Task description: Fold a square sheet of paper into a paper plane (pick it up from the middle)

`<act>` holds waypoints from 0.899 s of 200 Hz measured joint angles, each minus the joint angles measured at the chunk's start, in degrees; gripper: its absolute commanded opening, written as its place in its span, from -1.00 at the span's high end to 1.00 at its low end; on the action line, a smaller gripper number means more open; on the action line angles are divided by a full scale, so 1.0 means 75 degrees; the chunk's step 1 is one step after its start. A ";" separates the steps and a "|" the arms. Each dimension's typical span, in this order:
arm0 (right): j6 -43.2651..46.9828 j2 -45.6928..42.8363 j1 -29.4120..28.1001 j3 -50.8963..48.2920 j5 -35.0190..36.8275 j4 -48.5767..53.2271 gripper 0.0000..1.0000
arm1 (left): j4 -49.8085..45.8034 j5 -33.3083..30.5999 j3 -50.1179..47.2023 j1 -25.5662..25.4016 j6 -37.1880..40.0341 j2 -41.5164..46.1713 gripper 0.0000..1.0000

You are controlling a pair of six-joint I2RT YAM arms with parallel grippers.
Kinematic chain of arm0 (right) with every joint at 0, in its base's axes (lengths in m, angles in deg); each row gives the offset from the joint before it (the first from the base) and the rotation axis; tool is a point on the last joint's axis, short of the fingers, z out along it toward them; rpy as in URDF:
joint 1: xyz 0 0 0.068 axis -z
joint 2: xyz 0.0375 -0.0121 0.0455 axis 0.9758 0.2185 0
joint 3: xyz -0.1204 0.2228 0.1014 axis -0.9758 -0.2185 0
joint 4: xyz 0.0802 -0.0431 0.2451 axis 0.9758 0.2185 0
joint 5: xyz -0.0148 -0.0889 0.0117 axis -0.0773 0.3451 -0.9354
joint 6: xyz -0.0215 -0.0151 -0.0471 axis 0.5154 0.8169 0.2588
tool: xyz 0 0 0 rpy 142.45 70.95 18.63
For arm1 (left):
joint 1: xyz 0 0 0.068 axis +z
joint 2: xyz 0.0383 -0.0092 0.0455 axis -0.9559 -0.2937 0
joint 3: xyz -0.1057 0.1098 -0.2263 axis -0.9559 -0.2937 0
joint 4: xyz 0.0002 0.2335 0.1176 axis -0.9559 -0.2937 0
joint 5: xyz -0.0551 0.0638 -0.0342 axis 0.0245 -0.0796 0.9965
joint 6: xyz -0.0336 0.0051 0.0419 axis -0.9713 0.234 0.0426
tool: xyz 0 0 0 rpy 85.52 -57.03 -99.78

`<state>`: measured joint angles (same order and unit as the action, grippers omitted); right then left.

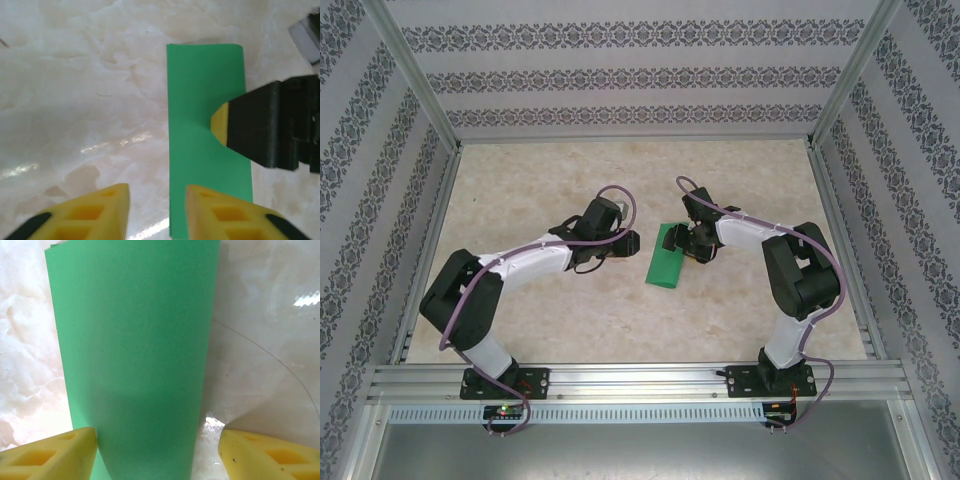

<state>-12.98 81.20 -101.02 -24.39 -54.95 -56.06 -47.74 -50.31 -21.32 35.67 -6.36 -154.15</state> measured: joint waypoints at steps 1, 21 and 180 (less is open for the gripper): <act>-0.0003 0.0000 0.0000 0.0000 0.0000 0.0000 -0.37 | -0.0017 0.0000 0.0017 0.0000 0.0003 -0.0023 0.51; -0.0026 0.0000 -0.0003 0.0000 0.0020 0.0003 -0.37 | -0.0128 0.0085 0.0315 0.0000 -0.0055 -0.0358 0.70; -0.0210 -0.0064 -0.0134 -0.0108 0.0358 -0.0114 -0.31 | -0.0154 0.0376 0.0589 0.0000 -0.0221 -0.0737 0.70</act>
<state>-14.55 80.72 -102.02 -25.20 -52.26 -56.91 -48.90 -47.50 -16.91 35.67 -8.02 -159.68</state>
